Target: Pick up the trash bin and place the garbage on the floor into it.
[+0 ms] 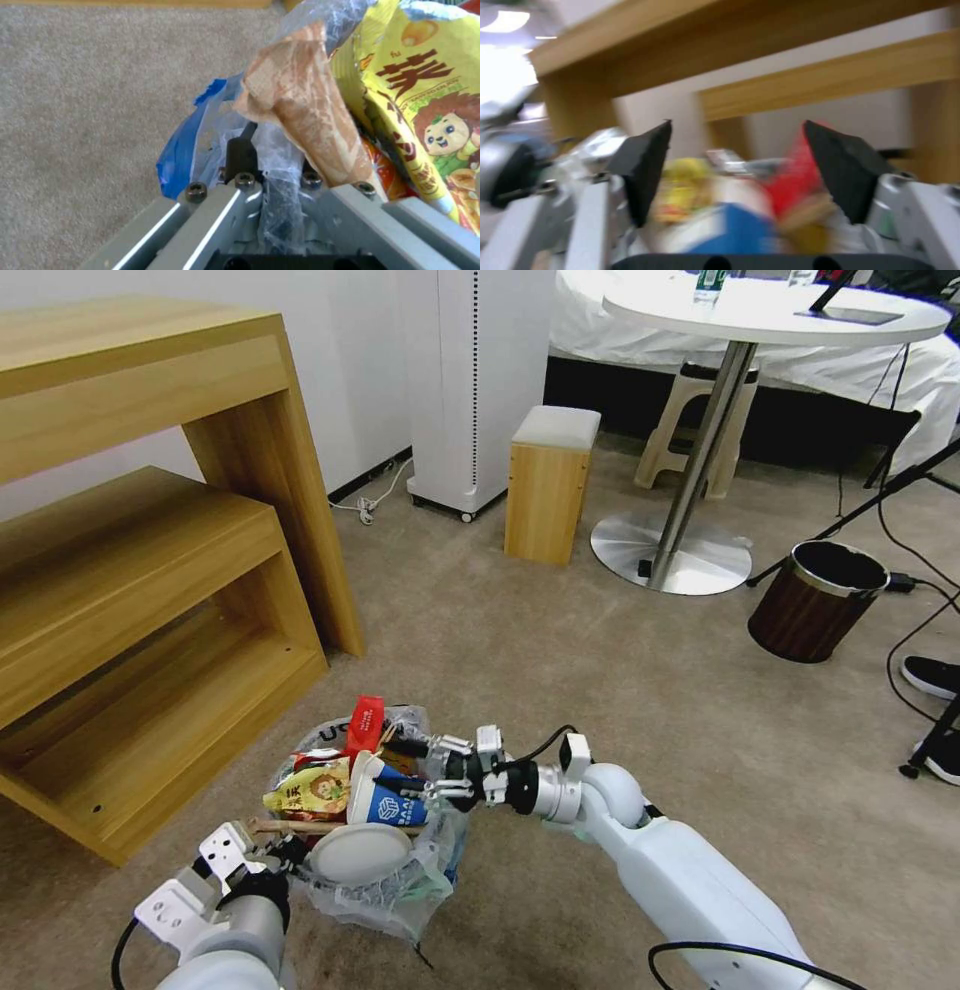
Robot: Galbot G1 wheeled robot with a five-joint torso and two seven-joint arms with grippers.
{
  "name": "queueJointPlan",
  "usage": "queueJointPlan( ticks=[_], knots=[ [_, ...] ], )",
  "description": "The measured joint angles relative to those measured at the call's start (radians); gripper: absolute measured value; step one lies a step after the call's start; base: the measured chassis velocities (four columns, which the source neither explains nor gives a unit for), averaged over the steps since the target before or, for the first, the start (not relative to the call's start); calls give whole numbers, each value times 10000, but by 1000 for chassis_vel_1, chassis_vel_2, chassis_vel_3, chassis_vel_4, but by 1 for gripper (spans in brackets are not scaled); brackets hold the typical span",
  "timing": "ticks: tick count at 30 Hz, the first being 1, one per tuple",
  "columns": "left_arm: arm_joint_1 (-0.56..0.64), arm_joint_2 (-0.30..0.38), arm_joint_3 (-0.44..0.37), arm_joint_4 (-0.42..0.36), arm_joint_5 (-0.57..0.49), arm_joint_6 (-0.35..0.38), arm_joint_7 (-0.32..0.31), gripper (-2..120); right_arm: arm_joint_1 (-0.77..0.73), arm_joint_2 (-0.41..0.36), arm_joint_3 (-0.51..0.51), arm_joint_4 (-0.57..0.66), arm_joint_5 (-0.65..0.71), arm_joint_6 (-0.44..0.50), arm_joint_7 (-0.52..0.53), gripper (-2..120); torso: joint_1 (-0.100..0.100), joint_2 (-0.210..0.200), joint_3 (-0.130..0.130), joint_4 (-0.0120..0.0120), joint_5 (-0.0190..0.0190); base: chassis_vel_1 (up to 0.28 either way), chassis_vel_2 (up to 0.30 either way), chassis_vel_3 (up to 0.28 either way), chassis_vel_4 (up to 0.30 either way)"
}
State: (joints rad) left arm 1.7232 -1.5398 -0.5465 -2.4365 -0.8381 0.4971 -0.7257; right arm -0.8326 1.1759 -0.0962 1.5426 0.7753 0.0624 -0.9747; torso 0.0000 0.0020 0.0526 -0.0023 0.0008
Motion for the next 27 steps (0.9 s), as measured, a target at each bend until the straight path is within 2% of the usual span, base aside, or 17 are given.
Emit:
queueJointPlan(
  ticks=[2,3,4,6,8,9,10,11,13,14,18,27],
  knots=[
    [-22,34,-101,2,-25,0,0,1,-351,-171,411,444,12,25,1062,82,0,0,0,1,1,0,0,0,0],
    [-22,34,-101,2,-25,0,0,1,-351,-171,411,444,12,25,1062,82,0,0,0,1,1,0,0,0,0],
    [-40,45,-139,16,-36,0,0,1,-473,-259,548,592,-80,24,1559,86,0,1,-1,-1,1,0,0,0,0],
    [-80,72,-229,83,-69,-2,0,1,-843,-583,971,984,-441,-64,3009,96,0,0,-1,-2,1,0,0,0,0],
    [-82,74,-238,93,-75,-3,0,1,-919,-652,1066,1046,-486,-86,3270,97,0,0,0,-2,1,0,0,0,0],
    [-93,82,-287,153,-116,-12,3,1,-1400,-1026,1738,1313,-800,-121,4309,100,0,0,-1,-2,1,0,0,0,0],
    [-135,84,-333,194,-157,-18,9,1,-1766,-1218,2277,1445,-1159,-52,4811,100,0,1,-1,-4,1,0,0,0,0],
    [-135,84,-333,194,-157,-18,9,1,-1766,-1218,2277,1445,-1159,-52,4811,100,0,1,-1,-4,1,0,0,0,0],
    [-314,91,-447,307,-205,-20,13,1,-2348,-1420,3164,1602,-1582,236,5285,100,0,0,0,-3,2,0,0,0,0],
    [-314,91,-447,307,-205,-20,13,1,-2348,-1420,3164,1602,-1582,236,5285,100,0,0,0,-3,2,0,0,0,0],
    [-513,50,-462,423,-211,-21,34,1,-3419,-1462,4829,1816,-1648,956,5303,100,0,1,0,-3,3,0,0,0,0],
    [-464,59,-532,390,-193,-83,142,1,-4169,-1202,5748,2055,-1746,1232,5528,100,0,0,0,-1,0,0,0,0,0]
  ],
)
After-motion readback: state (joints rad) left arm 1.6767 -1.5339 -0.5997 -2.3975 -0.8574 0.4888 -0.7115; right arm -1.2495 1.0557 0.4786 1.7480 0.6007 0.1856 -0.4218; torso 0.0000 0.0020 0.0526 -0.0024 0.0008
